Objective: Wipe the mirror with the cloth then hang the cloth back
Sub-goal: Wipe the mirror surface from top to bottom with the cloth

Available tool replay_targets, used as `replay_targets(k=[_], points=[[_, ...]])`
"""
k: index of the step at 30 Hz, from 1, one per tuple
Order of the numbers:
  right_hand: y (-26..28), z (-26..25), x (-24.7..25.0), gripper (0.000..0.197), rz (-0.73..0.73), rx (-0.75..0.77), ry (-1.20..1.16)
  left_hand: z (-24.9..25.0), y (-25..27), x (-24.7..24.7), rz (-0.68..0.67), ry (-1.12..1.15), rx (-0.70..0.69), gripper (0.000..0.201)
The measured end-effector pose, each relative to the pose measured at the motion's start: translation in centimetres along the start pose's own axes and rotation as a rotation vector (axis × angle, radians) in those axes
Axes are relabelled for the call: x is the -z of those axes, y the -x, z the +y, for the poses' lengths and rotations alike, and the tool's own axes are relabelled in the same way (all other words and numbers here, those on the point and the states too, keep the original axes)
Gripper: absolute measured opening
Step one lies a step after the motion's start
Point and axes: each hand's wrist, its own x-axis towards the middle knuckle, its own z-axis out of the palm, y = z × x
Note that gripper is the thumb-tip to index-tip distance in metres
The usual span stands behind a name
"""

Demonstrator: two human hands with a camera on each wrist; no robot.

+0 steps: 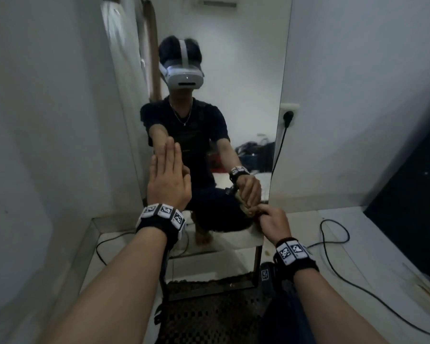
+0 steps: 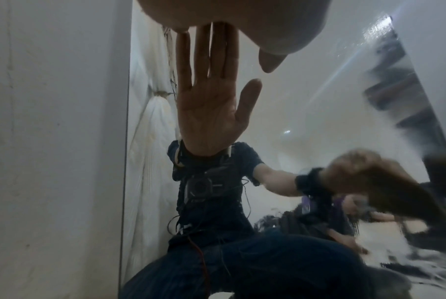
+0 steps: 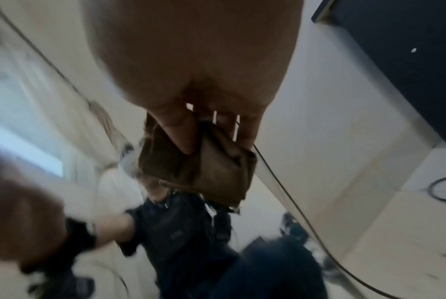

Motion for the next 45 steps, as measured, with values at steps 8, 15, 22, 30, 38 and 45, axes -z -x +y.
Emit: replay_targets(k=[8, 15, 22, 30, 38, 45], points=[[-5.3, -19.9, 8.3, 0.037, 0.472, 0.361, -0.538, 0.6, -5.0, 5.8, 0.110, -0.008, -0.114, 0.059], [-12.3, -30.2, 12.2, 0.055, 0.511, 0.577, 0.205, -2.9, -9.1, 7.4, 0.020, 0.043, -0.041, 0.068], [-6.2, -17.2, 5.7, 0.054, 0.438, 0.521, 0.216, -2.6, -9.2, 7.8, -0.004, 0.010, -0.016, 0.068], [-4.8, -23.4, 12.7, 0.042, 0.424, 0.420, 0.256, -1.3, -10.9, 9.5, 0.006, 0.026, -0.026, 0.066], [-14.6, -31.5, 19.8, 0.055, 0.419, 0.535, 0.383, -1.5, -11.2, 10.4, -0.049, 0.084, -0.006, 0.067], [-6.8, -14.4, 9.7, 0.058, 0.319, 0.576, 0.378, -1.0, -11.4, 11.4, -0.084, 0.102, 0.004, 0.068]])
